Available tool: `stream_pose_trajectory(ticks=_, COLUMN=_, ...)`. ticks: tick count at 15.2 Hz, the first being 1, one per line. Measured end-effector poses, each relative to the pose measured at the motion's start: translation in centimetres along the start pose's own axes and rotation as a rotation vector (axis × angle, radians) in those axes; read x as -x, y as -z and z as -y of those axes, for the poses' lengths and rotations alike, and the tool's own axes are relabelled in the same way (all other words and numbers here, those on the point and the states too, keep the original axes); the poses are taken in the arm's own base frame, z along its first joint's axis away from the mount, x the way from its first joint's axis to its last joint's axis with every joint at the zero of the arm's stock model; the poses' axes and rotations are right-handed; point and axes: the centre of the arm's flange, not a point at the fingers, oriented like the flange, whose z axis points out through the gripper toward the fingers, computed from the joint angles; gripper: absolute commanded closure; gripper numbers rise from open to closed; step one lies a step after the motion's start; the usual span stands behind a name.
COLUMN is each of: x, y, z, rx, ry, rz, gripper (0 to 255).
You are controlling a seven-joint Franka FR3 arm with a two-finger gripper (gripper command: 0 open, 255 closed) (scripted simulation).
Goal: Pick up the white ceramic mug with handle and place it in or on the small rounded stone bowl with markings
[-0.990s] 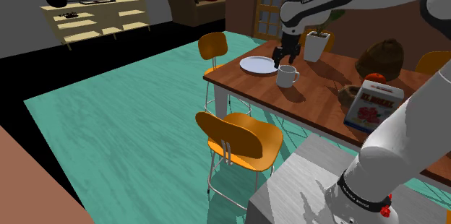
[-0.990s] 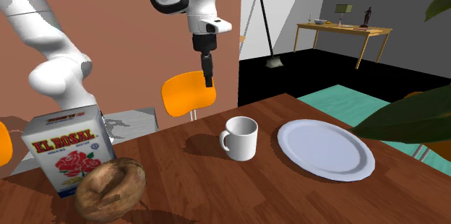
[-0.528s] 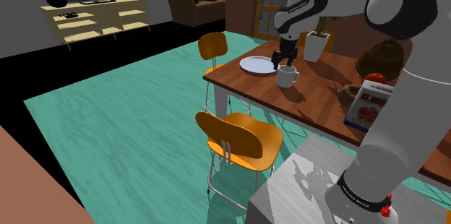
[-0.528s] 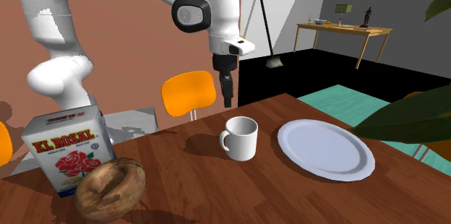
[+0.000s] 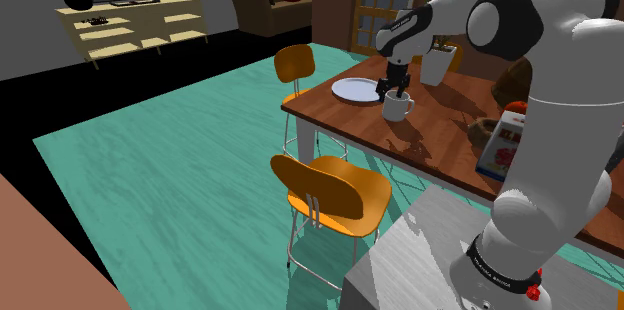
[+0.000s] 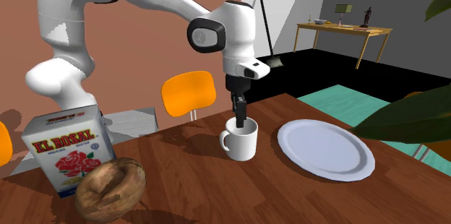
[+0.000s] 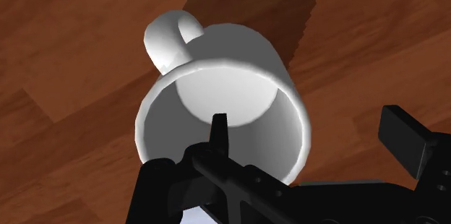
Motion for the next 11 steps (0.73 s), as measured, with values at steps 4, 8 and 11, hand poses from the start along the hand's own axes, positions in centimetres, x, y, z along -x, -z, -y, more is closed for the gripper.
stream_pose_trajectory(ticks=4, x=0.0, y=-2.0, z=-0.1, rx=0.000, ry=0.000, rz=0.000, gripper=0)
stream_pose_trajectory(ticks=8, x=-0.1, y=-2.5, z=-0.1, rx=0.000, ry=0.000, rz=0.000, gripper=0)
stream_pose_trajectory(ticks=11, x=-0.1, y=-2.5, z=-0.1, rx=0.000, ry=0.000, rz=0.000, gripper=0)
